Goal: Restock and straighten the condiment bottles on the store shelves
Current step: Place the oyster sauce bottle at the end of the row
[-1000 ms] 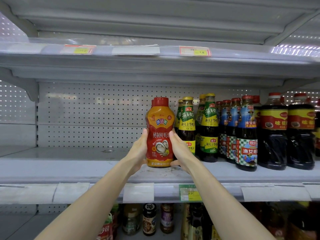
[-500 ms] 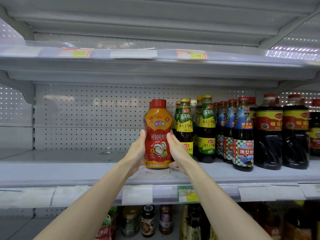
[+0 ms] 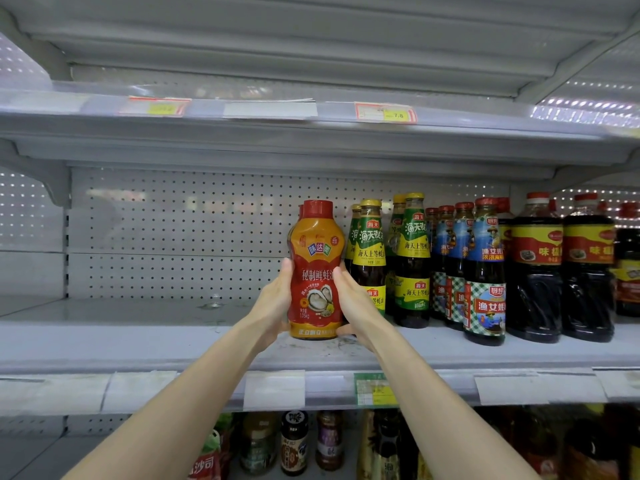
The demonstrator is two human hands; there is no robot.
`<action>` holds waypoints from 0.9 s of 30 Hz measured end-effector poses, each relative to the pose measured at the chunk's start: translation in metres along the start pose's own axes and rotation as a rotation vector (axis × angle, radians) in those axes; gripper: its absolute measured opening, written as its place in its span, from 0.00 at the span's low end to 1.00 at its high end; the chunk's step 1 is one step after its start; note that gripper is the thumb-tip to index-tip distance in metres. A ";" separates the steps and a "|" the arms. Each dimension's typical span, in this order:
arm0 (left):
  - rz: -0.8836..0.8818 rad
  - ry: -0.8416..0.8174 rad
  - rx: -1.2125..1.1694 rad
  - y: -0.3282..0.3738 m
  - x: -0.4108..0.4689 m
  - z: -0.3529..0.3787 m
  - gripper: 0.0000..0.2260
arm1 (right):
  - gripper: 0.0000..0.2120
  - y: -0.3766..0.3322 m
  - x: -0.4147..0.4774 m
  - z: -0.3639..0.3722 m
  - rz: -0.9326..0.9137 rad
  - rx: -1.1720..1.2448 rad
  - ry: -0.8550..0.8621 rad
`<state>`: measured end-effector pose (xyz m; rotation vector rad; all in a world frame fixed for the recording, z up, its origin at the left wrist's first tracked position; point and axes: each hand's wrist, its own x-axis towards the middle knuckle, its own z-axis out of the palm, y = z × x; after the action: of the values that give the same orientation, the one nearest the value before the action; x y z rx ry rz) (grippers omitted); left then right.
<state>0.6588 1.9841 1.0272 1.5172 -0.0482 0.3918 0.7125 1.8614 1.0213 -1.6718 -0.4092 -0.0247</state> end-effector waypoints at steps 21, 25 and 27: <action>0.116 0.039 0.079 0.013 -0.048 -0.025 0.08 | 0.25 -0.020 -0.048 0.003 -0.132 0.038 0.080; 0.181 0.026 0.135 0.007 -0.073 -0.036 0.18 | 0.21 -0.020 -0.078 0.014 -0.210 0.009 0.146; 0.213 0.028 0.143 0.001 -0.087 -0.044 0.18 | 0.18 -0.016 -0.096 0.022 -0.227 0.003 0.173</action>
<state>0.5681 2.0079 1.0014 1.6531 -0.1641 0.5971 0.6136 1.8605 1.0097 -1.5985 -0.4648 -0.3337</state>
